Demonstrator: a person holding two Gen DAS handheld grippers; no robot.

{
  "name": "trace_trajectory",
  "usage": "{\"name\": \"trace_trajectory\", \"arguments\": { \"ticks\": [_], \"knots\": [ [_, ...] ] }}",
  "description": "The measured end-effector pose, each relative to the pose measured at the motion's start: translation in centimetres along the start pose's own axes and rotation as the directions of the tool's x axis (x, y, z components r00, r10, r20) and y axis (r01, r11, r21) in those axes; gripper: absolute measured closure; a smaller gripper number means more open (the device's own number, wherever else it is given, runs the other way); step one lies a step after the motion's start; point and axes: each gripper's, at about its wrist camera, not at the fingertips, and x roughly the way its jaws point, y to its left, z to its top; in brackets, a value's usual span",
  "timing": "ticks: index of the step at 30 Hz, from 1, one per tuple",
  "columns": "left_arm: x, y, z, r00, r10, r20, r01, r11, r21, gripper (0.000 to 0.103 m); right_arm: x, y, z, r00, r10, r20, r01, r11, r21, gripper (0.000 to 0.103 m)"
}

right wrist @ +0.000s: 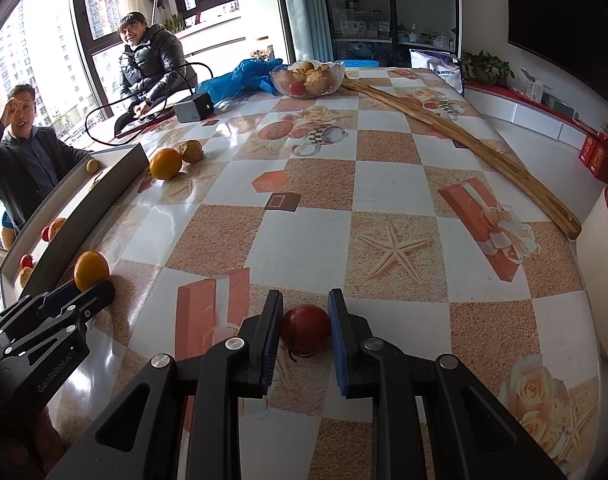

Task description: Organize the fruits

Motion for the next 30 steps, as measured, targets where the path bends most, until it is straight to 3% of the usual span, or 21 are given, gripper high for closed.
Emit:
{"name": "trace_trajectory", "arguments": {
  "ticks": [8,13,16,18,19,30],
  "knots": [
    [0.1,-0.1,0.2,1.000,-0.005,-0.004,0.005,1.000,-0.002,0.066,0.0,0.0,0.0,1.000,0.002,0.000,-0.002,1.000,0.003,0.080],
    [0.5,-0.5,0.8,0.999,-0.022,-0.025,0.023,1.000,0.013,0.050,0.0,-0.1,0.0,1.000,0.004,0.000,-0.004,1.000,0.004,0.080],
    [0.9,-0.9,1.2,0.999,-0.013,-0.032,0.013,1.000,0.019,0.051,0.0,-0.1,0.0,1.000,0.004,0.000,-0.004,1.000,0.004,0.080],
    [0.9,-1.0,1.1,1.000,-0.003,-0.022,0.004,1.000,0.023,0.064,0.0,-0.1,0.0,1.000,0.002,0.000,-0.002,1.000,0.002,0.080],
    [0.8,-1.1,1.0,1.000,-0.004,-0.016,0.005,1.000,0.031,0.066,0.0,-0.1,0.0,1.000,0.002,0.000,-0.002,1.000,0.002,0.080],
    [0.7,-0.9,0.8,1.000,-0.013,-0.010,0.013,1.000,0.023,0.066,0.0,0.0,0.0,1.000,0.001,0.000,-0.001,1.000,0.002,0.080]
  ]
}}
